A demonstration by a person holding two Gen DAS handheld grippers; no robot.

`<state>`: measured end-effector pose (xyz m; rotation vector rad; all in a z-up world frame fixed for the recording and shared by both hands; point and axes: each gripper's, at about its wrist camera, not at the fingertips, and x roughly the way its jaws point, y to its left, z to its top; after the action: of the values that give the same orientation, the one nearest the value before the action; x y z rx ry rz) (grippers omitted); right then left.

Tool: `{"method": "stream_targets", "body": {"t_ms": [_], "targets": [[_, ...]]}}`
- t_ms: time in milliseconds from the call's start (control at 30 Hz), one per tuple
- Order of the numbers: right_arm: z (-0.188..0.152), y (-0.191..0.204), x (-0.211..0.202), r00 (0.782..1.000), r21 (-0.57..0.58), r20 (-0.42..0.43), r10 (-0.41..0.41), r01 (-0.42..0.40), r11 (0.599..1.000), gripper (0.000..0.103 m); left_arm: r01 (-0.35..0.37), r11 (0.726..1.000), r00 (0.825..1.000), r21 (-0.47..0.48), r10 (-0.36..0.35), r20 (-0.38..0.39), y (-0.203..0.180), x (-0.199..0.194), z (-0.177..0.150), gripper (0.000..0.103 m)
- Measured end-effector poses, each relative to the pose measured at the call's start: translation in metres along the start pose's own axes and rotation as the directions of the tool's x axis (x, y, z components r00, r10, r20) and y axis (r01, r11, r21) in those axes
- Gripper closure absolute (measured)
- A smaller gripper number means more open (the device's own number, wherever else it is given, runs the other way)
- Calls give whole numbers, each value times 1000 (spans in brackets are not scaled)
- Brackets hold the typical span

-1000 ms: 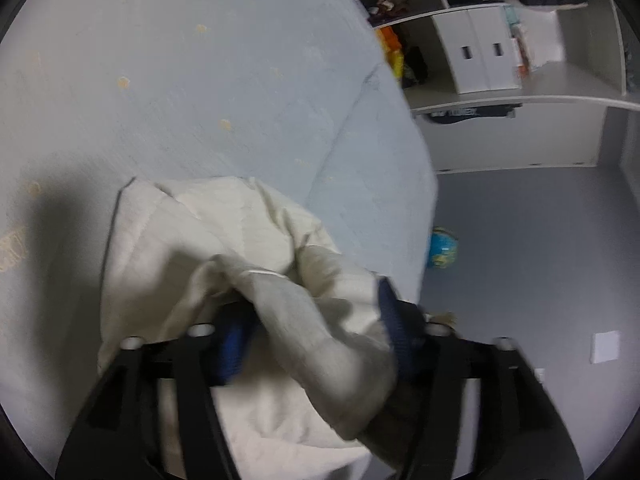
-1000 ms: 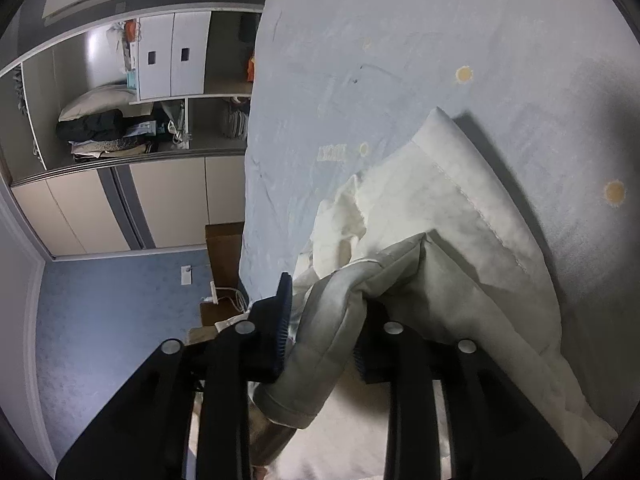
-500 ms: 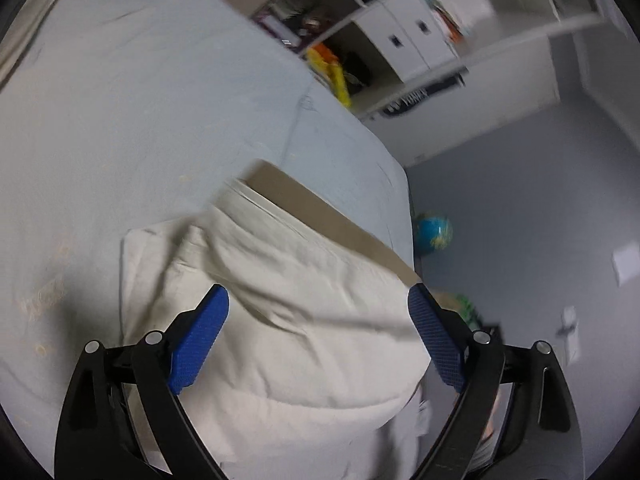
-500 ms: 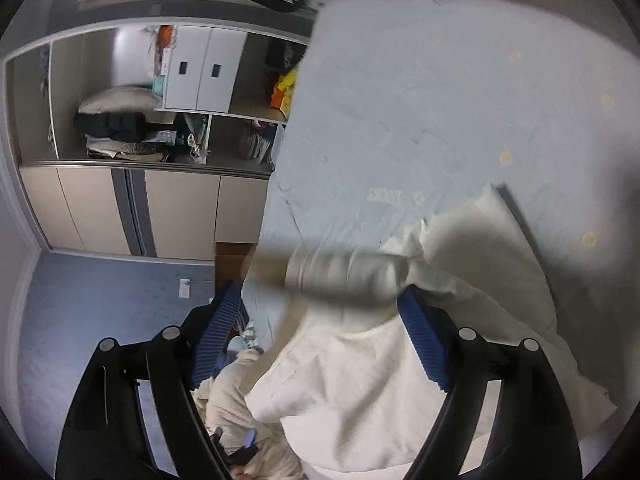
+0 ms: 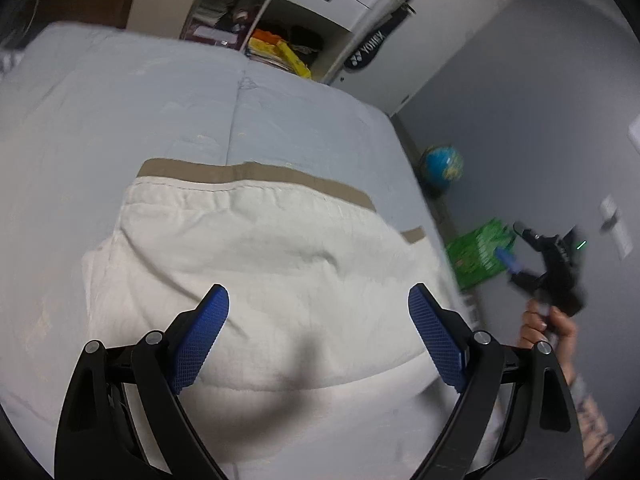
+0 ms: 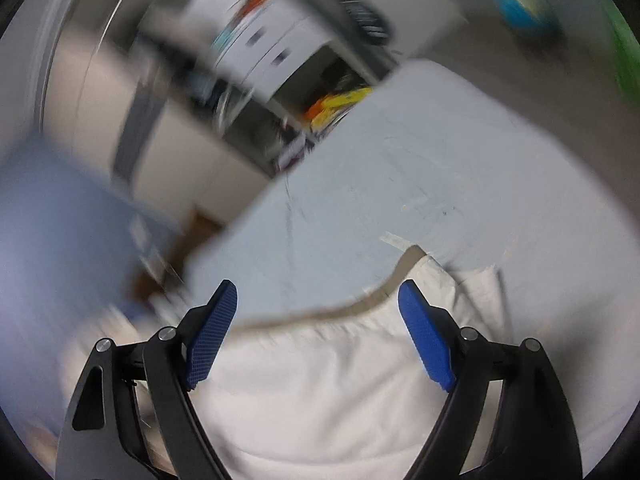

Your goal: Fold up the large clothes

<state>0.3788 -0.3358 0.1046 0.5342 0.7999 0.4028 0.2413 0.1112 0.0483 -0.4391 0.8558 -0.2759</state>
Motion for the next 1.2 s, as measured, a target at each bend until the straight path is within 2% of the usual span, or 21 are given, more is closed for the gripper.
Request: {"method": "stream_targets", "body": {"t_ms": [33,133,267,333,467,567,633,733,800,1033,1200], "targets": [[-10,19,6,999,-114,-15,-41,39,993,24,-29,999,1000,38,29,1,-6,6,-3,16],[-40,57,26,993,-324,-44,-113,92,942,24,-94,990,996,102,94,1,-16,24,-8,16],[-77,82,62,977,-458,-84,-198,138,878,24,-167,980,986,108,168,-5,-14,48,-3,16],[-86,87,74,973,-465,-87,-215,151,872,24,-202,971,979,129,203,7,-16,57,0,16],[-91,83,99,964,-420,-84,-253,196,886,24,-267,946,963,186,267,29,-22,80,10,17],[-91,73,119,957,-368,-99,-271,218,904,24,-343,918,935,198,354,-20,-9,108,15,23],[-94,70,133,953,-366,-109,-282,226,903,24,-348,924,929,159,362,-73,12,124,14,23],[-98,72,151,946,-407,-106,-307,241,881,21,-337,937,932,92,346,-105,39,136,9,23],[-100,74,164,941,-437,-96,-324,252,863,18,-335,938,933,90,343,-105,47,140,7,23],[-108,68,207,923,-471,-126,-363,266,841,11,-328,942,938,74,334,-98,69,157,4,22],[-113,63,218,921,-471,-144,-363,259,843,9,-331,941,939,77,336,-74,70,162,-5,20]]}}
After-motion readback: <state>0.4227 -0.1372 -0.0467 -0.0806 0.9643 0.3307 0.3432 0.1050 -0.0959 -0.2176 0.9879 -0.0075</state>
